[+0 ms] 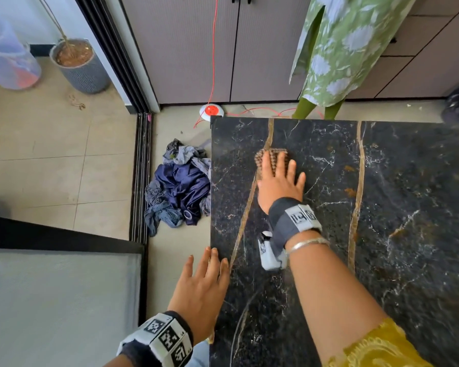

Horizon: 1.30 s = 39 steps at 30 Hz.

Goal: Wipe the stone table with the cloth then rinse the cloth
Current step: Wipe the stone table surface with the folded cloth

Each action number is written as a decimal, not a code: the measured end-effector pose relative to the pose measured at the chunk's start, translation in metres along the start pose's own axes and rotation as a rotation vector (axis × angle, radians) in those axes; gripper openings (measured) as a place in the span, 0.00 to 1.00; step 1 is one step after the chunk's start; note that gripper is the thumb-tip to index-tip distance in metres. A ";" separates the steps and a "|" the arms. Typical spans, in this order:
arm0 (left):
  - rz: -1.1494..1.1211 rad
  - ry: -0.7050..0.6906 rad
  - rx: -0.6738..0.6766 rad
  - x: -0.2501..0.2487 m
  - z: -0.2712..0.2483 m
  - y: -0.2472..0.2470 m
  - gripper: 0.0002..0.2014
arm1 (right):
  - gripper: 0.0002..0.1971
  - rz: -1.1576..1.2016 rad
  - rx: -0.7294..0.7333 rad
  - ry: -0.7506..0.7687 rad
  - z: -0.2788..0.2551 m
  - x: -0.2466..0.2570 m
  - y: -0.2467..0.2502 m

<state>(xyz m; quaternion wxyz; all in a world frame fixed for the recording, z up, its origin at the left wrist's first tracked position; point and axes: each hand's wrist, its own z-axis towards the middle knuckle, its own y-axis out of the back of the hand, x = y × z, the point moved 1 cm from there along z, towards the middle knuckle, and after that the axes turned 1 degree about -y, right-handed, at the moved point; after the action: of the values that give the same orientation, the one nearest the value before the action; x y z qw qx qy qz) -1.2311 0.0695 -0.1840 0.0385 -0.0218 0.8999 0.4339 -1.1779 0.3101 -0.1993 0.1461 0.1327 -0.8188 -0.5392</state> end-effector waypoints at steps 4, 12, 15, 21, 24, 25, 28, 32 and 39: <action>0.015 -0.027 -0.025 0.001 0.004 0.004 0.45 | 0.40 -0.018 0.069 -0.024 -0.048 0.003 -0.016; -0.122 -0.029 -0.046 0.013 0.008 -0.001 0.48 | 0.34 -0.140 0.113 0.445 -0.015 0.088 -0.019; -0.068 -0.016 -0.114 0.003 0.009 -0.001 0.46 | 0.35 -0.110 0.073 0.397 0.037 0.068 0.001; -0.057 0.048 -0.124 0.002 0.012 -0.003 0.54 | 0.35 0.034 0.004 -0.082 0.060 -0.039 0.026; -0.054 0.059 -0.107 0.001 0.014 -0.005 0.53 | 0.38 0.053 0.031 -0.182 0.021 -0.055 0.015; -0.076 0.069 -0.092 0.000 0.015 -0.003 0.51 | 0.40 0.049 0.058 -0.168 0.008 -0.048 0.009; -0.115 0.057 -0.092 0.000 0.020 -0.009 0.45 | 0.43 -0.003 0.155 0.073 -0.023 0.003 -0.008; -0.104 0.017 -0.207 0.008 0.019 -0.011 0.35 | 0.40 -0.053 0.173 0.409 -0.005 0.071 -0.013; -0.132 -0.003 -0.215 0.008 0.016 -0.013 0.40 | 0.36 0.037 0.107 0.187 0.105 0.027 0.032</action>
<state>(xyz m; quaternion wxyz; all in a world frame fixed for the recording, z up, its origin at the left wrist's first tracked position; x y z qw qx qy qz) -1.2369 0.0740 -0.2043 0.0657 -0.0844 0.8448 0.5242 -1.2453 0.4011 -0.2070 0.2245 0.1747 -0.8314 -0.4773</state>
